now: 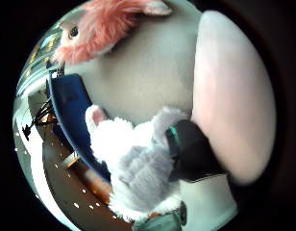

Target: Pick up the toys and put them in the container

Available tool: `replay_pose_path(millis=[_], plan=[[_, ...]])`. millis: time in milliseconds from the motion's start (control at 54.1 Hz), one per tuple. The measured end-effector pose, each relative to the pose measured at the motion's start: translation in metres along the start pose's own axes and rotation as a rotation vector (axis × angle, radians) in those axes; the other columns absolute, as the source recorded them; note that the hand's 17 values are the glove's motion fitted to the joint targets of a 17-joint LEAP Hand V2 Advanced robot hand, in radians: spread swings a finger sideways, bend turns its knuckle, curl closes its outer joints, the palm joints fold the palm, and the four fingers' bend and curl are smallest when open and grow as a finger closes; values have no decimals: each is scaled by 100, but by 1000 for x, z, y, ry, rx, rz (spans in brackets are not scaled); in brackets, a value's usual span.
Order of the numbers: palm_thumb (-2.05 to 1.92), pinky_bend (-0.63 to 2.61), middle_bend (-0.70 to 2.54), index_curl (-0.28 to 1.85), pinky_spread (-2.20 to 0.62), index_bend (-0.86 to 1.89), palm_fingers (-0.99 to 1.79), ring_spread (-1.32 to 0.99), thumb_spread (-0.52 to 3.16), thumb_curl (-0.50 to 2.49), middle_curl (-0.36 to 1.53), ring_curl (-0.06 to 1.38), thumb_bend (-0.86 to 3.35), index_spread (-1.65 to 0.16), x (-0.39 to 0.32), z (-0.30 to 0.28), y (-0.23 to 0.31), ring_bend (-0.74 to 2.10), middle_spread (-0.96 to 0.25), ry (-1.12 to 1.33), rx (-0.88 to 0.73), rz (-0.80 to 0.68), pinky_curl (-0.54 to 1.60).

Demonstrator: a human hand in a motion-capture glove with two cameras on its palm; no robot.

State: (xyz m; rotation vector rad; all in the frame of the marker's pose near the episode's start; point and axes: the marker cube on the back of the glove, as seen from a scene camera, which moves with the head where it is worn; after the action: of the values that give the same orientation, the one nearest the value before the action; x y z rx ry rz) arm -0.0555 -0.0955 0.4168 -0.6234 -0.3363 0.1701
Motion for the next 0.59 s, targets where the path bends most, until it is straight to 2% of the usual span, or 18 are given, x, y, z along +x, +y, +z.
replay_pose_path(millis=[55,74,111,166,222,277,314,481,592], plan=[[27,126,17,18,-11,15,10,-2,130,33,19,33,9,-27,0,0,-1,77,0,-24,53,6,40],[33,126,22,18,-16,17,31,-7,132,35,20,36,13,-27,-1,0,-1,87,-2,-40,72,9,40],[40,126,24,17,-22,16,49,-13,135,37,21,36,17,-27,-1,1,-2,93,-5,-76,108,10,37],[48,122,30,18,-29,18,65,-20,136,40,24,38,21,-26,-3,0,0,100,-8,-93,147,3,36],[54,121,33,20,-32,18,68,-25,133,43,27,41,23,-27,-8,-7,2,102,-11,-72,180,-16,37],[65,116,40,23,-34,26,79,-30,120,49,29,43,25,-28,-11,-19,6,104,-16,-10,196,-31,37],[71,110,52,26,-35,38,98,-34,112,54,34,45,27,-31,-11,-31,10,108,-20,28,193,-40,36],[80,103,79,39,-37,62,104,-43,82,68,48,53,30,-37,-17,-118,36,117,-32,38,239,-107,39],[81,106,92,48,-38,75,98,-47,64,75,57,59,30,-40,-37,-203,70,124,-37,32,327,-145,42]])
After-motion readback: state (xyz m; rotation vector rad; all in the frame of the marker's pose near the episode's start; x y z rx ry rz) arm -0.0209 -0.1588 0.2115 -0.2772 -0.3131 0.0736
